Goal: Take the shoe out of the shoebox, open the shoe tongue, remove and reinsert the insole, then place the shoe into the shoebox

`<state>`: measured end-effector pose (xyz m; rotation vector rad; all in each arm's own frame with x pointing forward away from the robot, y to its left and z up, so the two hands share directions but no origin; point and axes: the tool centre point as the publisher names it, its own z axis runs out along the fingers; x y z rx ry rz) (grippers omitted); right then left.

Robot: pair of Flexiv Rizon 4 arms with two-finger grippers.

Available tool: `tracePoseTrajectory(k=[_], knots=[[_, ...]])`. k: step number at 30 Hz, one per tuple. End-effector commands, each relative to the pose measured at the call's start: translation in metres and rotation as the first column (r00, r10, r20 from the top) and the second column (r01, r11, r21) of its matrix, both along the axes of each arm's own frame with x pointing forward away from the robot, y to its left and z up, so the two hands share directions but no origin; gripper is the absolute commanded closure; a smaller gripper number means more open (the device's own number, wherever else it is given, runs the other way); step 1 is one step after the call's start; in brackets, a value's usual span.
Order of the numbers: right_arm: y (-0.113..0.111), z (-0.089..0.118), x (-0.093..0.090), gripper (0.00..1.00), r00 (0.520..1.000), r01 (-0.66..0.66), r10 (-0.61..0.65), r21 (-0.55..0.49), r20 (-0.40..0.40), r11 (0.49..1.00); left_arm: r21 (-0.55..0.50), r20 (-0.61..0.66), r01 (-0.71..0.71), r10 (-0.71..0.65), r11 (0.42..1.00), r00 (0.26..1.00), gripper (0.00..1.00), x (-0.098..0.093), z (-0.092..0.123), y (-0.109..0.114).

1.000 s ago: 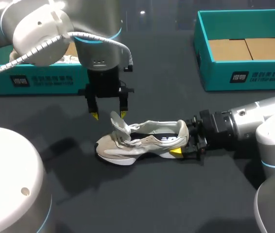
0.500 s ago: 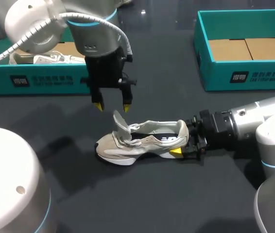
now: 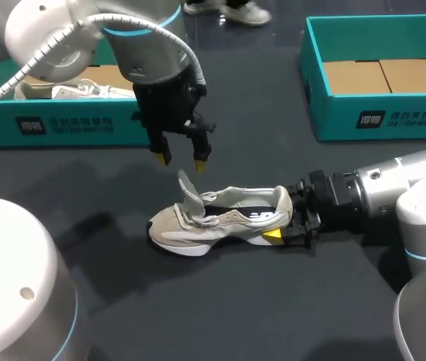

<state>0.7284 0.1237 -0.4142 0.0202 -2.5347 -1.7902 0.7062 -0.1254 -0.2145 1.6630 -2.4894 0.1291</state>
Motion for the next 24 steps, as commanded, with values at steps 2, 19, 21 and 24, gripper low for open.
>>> tracePoseTrajectory(k=[2,19,21,24], knots=[[0.003,-0.002,-0.001,1.0,1.0,0.0,0.0,-0.004,-0.001,1.0,-0.013,-0.012,0.06,-0.06,0.998,0.998,0.31,0.0,0.004,-0.003],[0.003,-0.002,-0.001,1.0,1.0,0.0,0.0,-0.004,-0.001,1.0,-0.058,-0.019,0.23,-0.232,0.971,0.973,0.34,0.005,0.018,-0.02],[0.003,-0.002,-0.001,1.0,1.0,0.0,0.0,-0.004,-0.001,1.0,-0.063,-0.013,0.258,-0.259,0.964,0.966,0.34,0.006,0.02,-0.021],[0.003,-0.002,-0.001,1.0,1.0,0.0,0.0,-0.004,-0.001,1.0,-0.065,-0.008,0.312,-0.313,0.948,0.95,0.32,0.007,0.022,-0.021]])
